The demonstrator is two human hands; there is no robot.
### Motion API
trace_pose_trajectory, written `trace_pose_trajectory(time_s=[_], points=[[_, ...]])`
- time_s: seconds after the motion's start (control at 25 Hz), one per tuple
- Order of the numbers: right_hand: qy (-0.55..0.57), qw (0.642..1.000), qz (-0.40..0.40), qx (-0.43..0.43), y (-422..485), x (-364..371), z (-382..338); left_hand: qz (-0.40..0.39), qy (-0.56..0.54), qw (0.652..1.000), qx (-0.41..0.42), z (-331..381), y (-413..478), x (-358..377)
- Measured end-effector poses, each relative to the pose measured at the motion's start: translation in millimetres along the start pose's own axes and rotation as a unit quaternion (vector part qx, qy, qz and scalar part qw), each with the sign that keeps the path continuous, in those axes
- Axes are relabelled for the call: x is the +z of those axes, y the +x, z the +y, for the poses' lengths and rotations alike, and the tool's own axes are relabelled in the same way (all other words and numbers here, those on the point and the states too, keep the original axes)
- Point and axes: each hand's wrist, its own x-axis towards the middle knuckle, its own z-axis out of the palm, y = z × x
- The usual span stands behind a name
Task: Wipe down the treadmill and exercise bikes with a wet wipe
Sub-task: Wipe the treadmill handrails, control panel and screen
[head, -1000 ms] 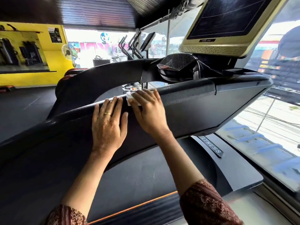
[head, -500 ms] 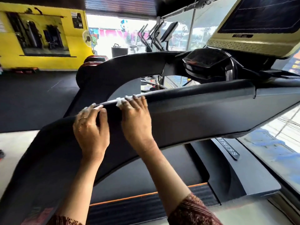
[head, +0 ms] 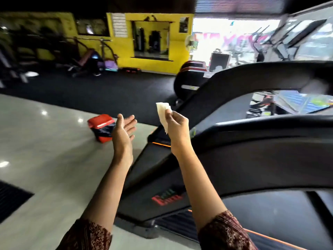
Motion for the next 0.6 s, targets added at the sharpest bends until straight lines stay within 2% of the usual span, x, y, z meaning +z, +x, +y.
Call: trace_pose_trajectory(time_s=[0.12, 0.32, 0.6], points=[[0.027, 0.998, -0.06, 0.008, -4.5, 97.7, 21.7, 0.048, -0.004, 0.999, -0.009, 16.4, 39.9, -76.5], [0.045, 0.99, -0.123, 0.055, 16.5, 214.7, 52.2, 0.098, 0.006, 0.995, -0.002, 29.6, 109.2, -163.0], [0.058, 0.978, -0.174, 0.1, 103.7, 379.2, 114.7, 0.129, 0.023, 0.991, 0.006, 38.2, 270.5, -237.0]])
